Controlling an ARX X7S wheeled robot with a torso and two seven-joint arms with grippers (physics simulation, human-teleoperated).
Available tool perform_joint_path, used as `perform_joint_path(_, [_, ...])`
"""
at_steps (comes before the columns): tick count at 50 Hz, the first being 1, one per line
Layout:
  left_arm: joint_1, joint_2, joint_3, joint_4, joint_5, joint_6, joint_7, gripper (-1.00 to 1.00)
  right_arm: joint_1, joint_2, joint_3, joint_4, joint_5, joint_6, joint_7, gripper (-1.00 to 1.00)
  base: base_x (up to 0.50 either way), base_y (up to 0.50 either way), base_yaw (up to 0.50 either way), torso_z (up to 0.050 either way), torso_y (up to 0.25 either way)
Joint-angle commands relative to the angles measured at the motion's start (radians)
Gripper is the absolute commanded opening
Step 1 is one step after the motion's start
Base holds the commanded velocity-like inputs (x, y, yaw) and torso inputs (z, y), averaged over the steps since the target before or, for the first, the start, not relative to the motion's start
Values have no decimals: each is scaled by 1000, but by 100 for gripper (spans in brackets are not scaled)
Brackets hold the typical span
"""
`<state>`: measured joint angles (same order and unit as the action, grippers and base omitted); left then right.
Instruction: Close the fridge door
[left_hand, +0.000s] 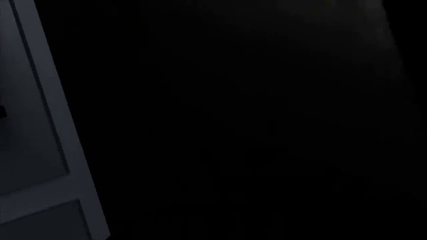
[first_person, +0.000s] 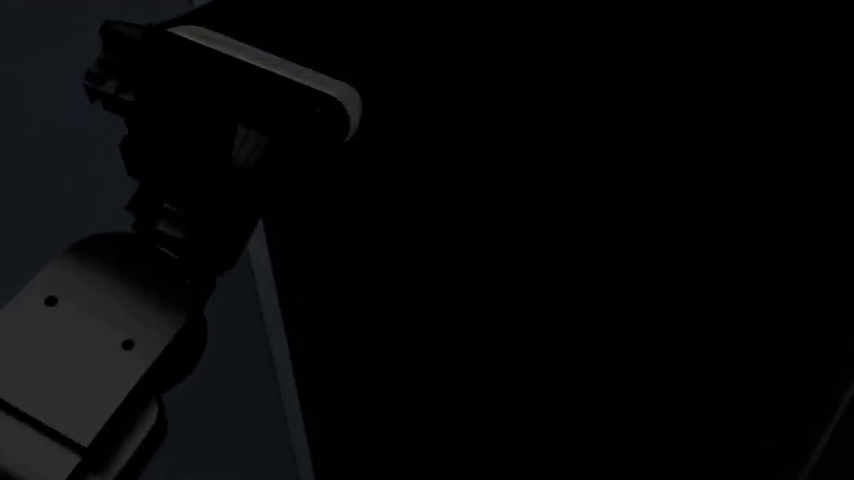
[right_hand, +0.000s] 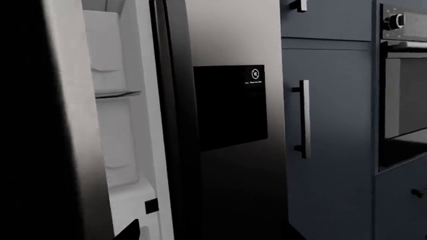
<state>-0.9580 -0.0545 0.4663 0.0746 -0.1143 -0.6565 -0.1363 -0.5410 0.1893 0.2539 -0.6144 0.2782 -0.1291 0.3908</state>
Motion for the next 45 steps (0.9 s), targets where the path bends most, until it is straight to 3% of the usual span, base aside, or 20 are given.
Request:
perform_joint_path(1, [-175, 51, 56, -190, -129, 36, -68, 100, -43, -7, 18, -8, 7, -28, 12, 100, 0, 0, 0, 0, 0])
perform_joint_path(8, [-293, 50, 160, -315, -256, 100, -169, 100, -94, -36, 47, 31, 33, -118, 2, 100, 0, 0, 0, 0, 0])
perform_joint_path(15, [-331, 46, 205, -380, -303, 162, -193, 100, -241, -164, 226, 212, 259, -394, -78, 100, 0, 0, 0, 0, 0])
perform_joint_path(19, [-419, 53, 286, -508, -394, 248, -230, 100, -244, -189, 265, 260, 286, -436, -115, 100, 0, 0, 0, 0, 0])
perform_joint_path(24, [-575, 54, 540, -715, -639, 409, -319, 100, -244, -189, 253, 300, 295, -478, -130, 100, 0, 0, 0, 0, 0])
perform_joint_path(29, [-744, 54, 955, -891, -1071, 618, -381, 100, -244, -189, 258, 326, 317, -504, -155, 100, 4, -3, -2, 0, 0])
perform_joint_path(32, [-780, 54, 1059, -914, -1202, 650, -393, 100, -244, -189, 252, 342, 322, -520, -165, 100, 0, 0, 0, 0, 0])
perform_joint_path(45, [-812, 54, 1101, -984, -1418, 637, -400, 100, -244, -189, 263, 363, 345, -531, -196, 100, 0, 0, 0, 0, 0])
